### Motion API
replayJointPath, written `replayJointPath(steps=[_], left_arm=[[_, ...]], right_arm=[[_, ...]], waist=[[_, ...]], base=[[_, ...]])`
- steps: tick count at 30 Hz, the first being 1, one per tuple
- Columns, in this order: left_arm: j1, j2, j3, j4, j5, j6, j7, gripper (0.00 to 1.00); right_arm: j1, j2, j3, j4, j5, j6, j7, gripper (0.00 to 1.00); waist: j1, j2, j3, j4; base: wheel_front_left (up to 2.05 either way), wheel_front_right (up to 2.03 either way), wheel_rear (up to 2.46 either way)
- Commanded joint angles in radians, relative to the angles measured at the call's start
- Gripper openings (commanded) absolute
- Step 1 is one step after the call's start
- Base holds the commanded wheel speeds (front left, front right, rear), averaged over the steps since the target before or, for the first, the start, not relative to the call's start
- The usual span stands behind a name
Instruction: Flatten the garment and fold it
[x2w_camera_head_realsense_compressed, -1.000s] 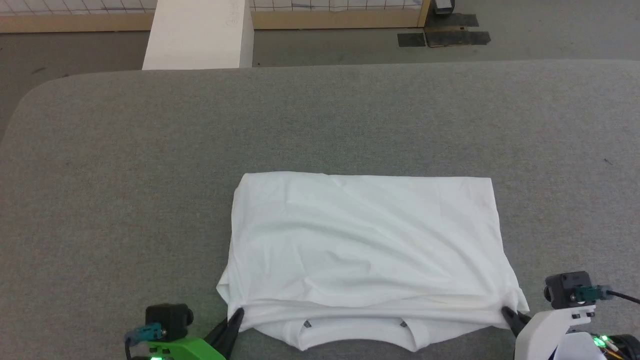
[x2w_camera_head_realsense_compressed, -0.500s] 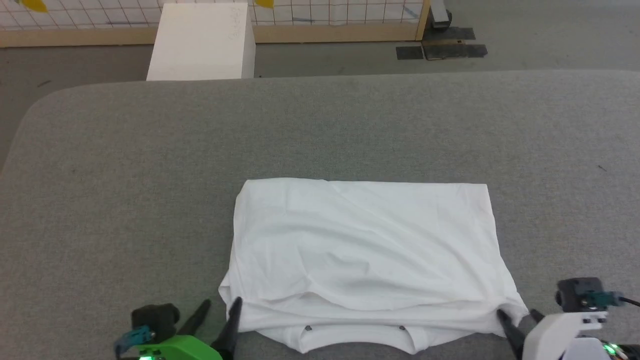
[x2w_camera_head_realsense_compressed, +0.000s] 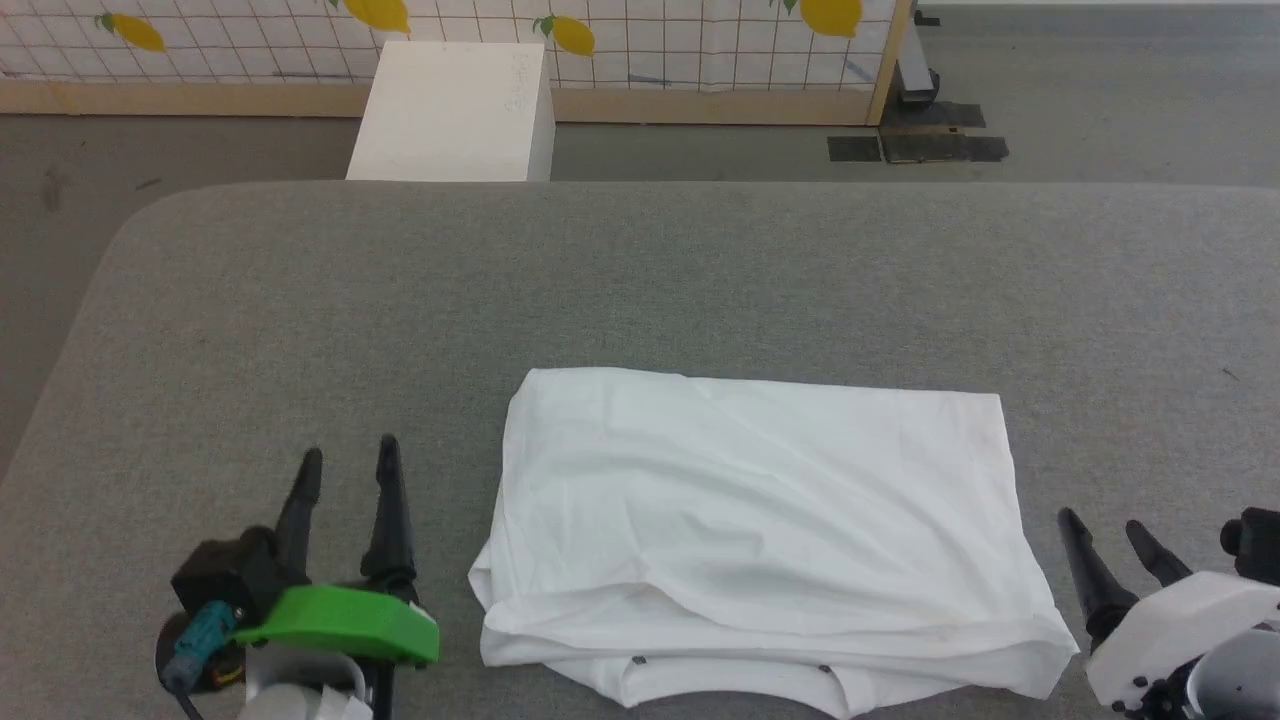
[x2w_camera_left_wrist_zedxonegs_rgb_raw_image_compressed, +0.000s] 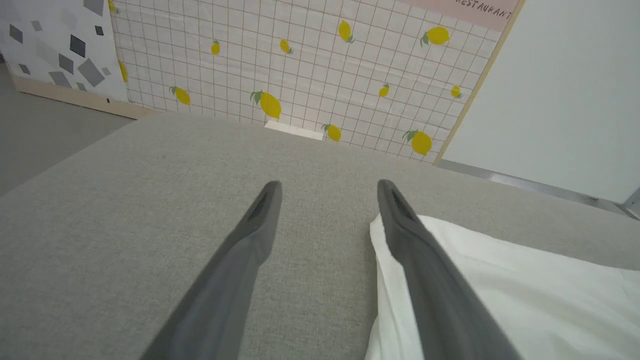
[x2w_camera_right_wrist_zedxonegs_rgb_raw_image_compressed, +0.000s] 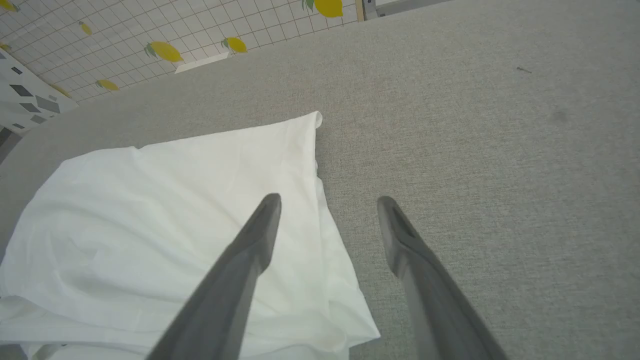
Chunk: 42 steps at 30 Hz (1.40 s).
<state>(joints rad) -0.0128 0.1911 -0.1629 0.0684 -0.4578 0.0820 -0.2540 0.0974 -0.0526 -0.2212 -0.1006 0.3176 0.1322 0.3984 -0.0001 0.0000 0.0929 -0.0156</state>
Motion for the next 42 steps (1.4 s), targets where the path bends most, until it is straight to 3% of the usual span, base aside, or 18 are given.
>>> replayJointPath(steps=[1, 7, 17, 23, 24, 26, 28, 31, 35, 42], left_arm=[[-0.036, -0.018, 0.023, -0.012, 0.032, 0.004, -0.007, 1.0], [-0.098, -0.073, 0.079, -0.002, 0.136, -0.029, -0.008, 1.0], [-0.161, -0.097, 0.097, 0.053, 0.243, -0.112, -0.008, 1.0], [-0.169, -0.11, 0.115, 0.069, 0.262, -0.132, -0.008, 1.0], [-0.169, -0.112, 0.117, 0.072, 0.262, -0.134, -0.008, 1.0], [-0.169, -0.117, 0.122, 0.075, 0.263, -0.137, -0.008, 1.0], [-0.168, -0.121, 0.125, 0.077, 0.264, -0.139, -0.008, 1.0], [-0.164, -0.126, 0.128, 0.082, 0.267, -0.142, -0.008, 1.0], [-0.153, -0.131, 0.14, 0.088, 0.272, -0.144, -0.008, 1.0], [-0.145, -0.136, 0.148, 0.077, 0.272, -0.14, -0.008, 1.0]], right_arm=[[-0.034, 0.002, -0.005, 0.025, 0.028, -0.002, -0.009, 1.0], [-0.128, 0.002, -0.004, 0.179, 0.055, -0.002, 0.026, 1.0], [-0.223, 0.002, 0.013, 0.415, 0.087, -0.002, 0.173, 1.0], [-0.236, 0.002, 0.061, 0.475, 0.145, -0.002, 0.273, 1.0], [-0.237, 0.002, 0.068, 0.479, 0.156, -0.002, 0.283, 0.97], [-0.238, 0.002, 0.078, 0.481, 0.173, -0.002, 0.297, 0.41], [-0.239, 0.002, 0.084, 0.478, 0.185, -0.002, 0.296, 0.0], [-0.244, 0.002, 0.084, 0.46, 0.192, -0.002, 0.266, 0.0], [-0.244, 0.002, -0.004, 0.407, 0.121, -0.002, 0.182, 0.0], [-0.23, 0.002, -0.211, 0.294, -0.123, -0.002, 0.136, 0.0]], waist=[[0.0001, 0.0, 0.001, 0.003], [0.0001, 0.0, 0.016, 0.008], [0.0001, 0.0, 0.035, 0.012], [0.0001, 0.0, 0.037, 0.01], [0.0001, 0.0, 0.037, 0.01], [0.0001, 0.0, 0.038, 0.009], [0.0001, 0.0, 0.039, 0.008], [0.0001, 0.0, 0.04, 0.005], [0.0001, 0.0, 0.037, 0.001], [0.0001, 0.0, 0.038, -0.002]], base=[[0.0, 0.0, 0.0], [0.0, 0.0, 0.0], [0.0, 0.0, 0.0], [0.0, 0.0, 0.0], [0.0, 0.0, 0.0], [0.0, 0.0, 0.0], [0.0, 0.0, 0.0], [0.0, 0.0, 0.0], [0.0, 0.0, 0.0], [0.0, 0.0, 0.0]])
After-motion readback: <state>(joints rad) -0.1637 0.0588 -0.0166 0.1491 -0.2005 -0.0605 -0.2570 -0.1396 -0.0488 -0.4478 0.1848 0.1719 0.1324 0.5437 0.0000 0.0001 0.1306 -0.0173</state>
